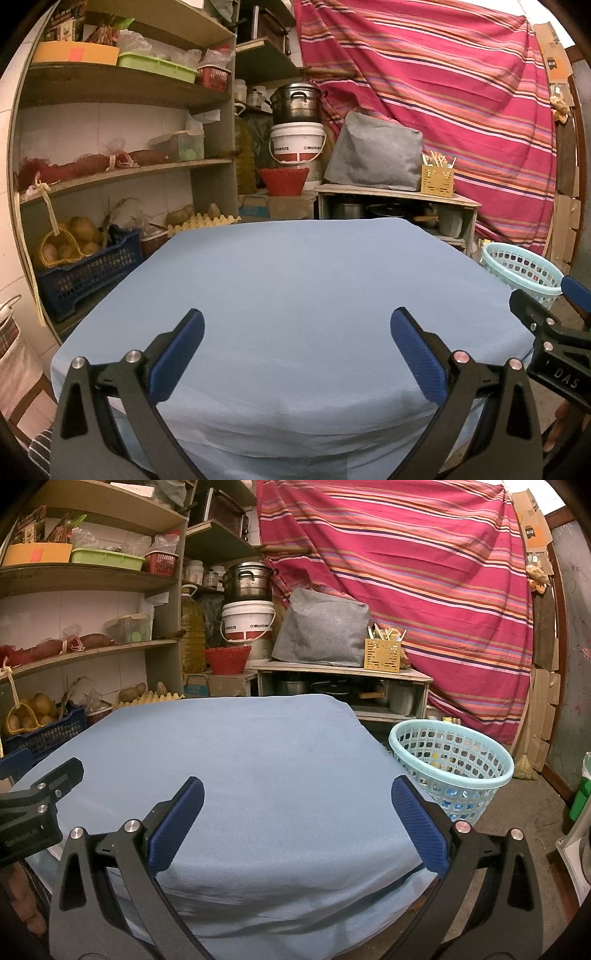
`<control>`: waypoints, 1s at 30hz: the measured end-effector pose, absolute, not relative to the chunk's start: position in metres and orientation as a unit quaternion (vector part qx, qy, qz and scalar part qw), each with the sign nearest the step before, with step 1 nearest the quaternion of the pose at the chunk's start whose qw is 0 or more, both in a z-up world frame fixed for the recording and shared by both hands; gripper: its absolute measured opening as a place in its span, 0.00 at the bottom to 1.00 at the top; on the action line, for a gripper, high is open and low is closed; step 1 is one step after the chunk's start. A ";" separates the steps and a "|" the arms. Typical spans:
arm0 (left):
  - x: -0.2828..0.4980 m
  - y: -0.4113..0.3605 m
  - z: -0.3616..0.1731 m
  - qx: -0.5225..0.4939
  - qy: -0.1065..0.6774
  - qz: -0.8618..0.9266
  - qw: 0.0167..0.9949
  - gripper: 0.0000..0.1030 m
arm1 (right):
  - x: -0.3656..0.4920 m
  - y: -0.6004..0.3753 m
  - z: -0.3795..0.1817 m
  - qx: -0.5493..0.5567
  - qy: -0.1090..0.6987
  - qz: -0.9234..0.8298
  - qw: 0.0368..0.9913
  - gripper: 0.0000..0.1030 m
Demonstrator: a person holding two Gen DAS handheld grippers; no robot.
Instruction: Collect trash
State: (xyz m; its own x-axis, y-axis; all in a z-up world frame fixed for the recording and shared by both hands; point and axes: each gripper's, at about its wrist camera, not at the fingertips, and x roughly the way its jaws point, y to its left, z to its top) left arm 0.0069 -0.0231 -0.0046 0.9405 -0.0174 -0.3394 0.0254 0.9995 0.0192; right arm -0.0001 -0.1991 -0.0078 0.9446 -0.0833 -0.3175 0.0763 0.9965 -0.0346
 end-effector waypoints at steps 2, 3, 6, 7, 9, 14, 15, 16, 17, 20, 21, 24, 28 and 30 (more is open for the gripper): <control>0.007 -0.023 -0.004 0.012 0.172 -0.010 0.985 0.96 | 0.000 -0.199 -0.008 -0.012 0.161 -0.041 0.986 0.96; 0.008 -0.022 -0.004 0.012 0.171 -0.009 0.985 0.96 | 0.000 -0.199 -0.008 -0.011 0.162 -0.041 0.986 0.96; 0.008 -0.021 -0.004 0.012 0.171 -0.011 0.985 0.96 | 0.000 -0.200 -0.009 -0.012 0.161 -0.041 0.986 0.96; 0.008 -0.022 -0.003 0.012 0.170 -0.010 0.985 0.96 | 0.001 -0.200 -0.009 -0.012 0.161 -0.041 0.986 0.96; 0.008 -0.021 -0.002 0.013 0.169 -0.009 0.985 0.96 | 0.001 -0.200 -0.009 -0.012 0.161 -0.041 0.986 0.96; 0.008 -0.019 -0.002 0.013 0.169 -0.010 0.986 0.96 | 0.001 -0.200 -0.009 -0.011 0.162 -0.040 0.986 0.96; 0.008 -0.019 -0.002 0.014 0.168 -0.010 0.986 0.96 | 0.001 -0.200 -0.009 -0.011 0.162 -0.040 0.986 0.96; 0.008 -0.019 -0.002 0.014 0.168 -0.010 0.986 0.96 | 0.001 -0.200 -0.009 -0.011 0.162 -0.041 0.986 0.96; 0.008 -0.019 -0.001 0.014 0.167 -0.009 0.986 0.96 | 0.001 -0.200 -0.009 -0.011 0.162 -0.041 0.986 0.96; 0.008 -0.019 0.000 0.016 0.167 -0.010 0.986 0.96 | 0.001 -0.200 -0.009 -0.012 0.162 -0.040 0.986 0.96; 0.008 -0.019 0.001 0.017 0.166 -0.009 0.986 0.96 | 0.001 -0.200 -0.009 -0.012 0.162 -0.040 0.986 0.96; 0.008 -0.018 0.002 0.019 0.164 -0.009 0.986 0.96 | 0.001 -0.200 -0.009 -0.012 0.162 -0.040 0.986 0.96; 0.007 -0.021 0.002 0.020 0.163 -0.008 0.986 0.96 | 0.001 -0.200 -0.009 -0.011 0.163 -0.040 0.986 0.96; 0.007 -0.020 0.002 0.020 0.163 -0.008 0.986 0.96 | 0.001 -0.200 -0.009 -0.012 0.162 -0.040 0.986 0.96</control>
